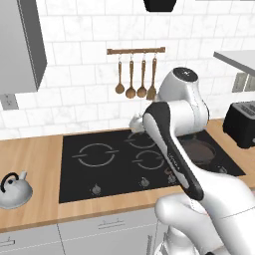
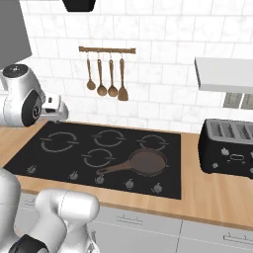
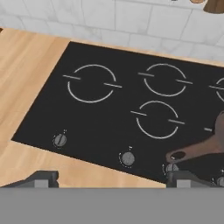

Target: Pick the kettle from the counter and place it on a stove burner. Then turn the burner on.

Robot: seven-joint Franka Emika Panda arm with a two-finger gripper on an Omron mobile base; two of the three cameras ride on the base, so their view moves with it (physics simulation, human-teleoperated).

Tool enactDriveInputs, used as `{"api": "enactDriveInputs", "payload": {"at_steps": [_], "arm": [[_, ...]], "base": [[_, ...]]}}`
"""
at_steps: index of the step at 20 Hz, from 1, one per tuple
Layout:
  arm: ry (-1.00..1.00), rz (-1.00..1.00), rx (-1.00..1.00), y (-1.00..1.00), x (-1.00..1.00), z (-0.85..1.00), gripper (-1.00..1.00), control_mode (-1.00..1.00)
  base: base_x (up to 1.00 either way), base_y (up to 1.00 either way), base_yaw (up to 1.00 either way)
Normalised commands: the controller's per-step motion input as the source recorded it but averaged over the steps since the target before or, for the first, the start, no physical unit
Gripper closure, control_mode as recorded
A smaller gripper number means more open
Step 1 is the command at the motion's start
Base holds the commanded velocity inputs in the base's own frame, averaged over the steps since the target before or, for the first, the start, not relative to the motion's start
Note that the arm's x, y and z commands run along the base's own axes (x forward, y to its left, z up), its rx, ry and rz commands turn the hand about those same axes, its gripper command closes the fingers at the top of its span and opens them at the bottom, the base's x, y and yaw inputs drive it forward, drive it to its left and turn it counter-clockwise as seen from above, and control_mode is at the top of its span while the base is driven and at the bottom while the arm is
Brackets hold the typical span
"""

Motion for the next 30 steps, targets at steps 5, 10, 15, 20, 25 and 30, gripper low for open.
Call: {"api": "enactDriveInputs", "payload": {"at_steps": [5, 10, 15, 20, 25, 30], "arm": [[0.0, 0.1, 0.1, 1.0, -0.24, -0.13, -1.0, -1.0], [-0.02, 0.11, 0.18, 1.0, -0.21, -0.34, -1.0, -1.0], [-0.05, 0.0, 0.1, 1.0, 0.0, -0.4, -1.0, -1.0], [0.0, 0.0, 0.02, 1.0, 0.0, -0.32, -1.0, -1.0], [0.07, 0.0, 0.0, 1.0, 0.01, -0.14, -1.0, -1.0], [0.08, 0.0, 0.0, 1.0, 0.2, -0.02, -1.0, -1.0]], "base": [[0.0, 0.0, 0.0], [0.0, 0.0, 0.0], [0.0, 0.0, 0.0], [0.0, 0.0, 0.0], [0.0, 0.0, 0.0], [0.0, 0.0, 0.0]]}}
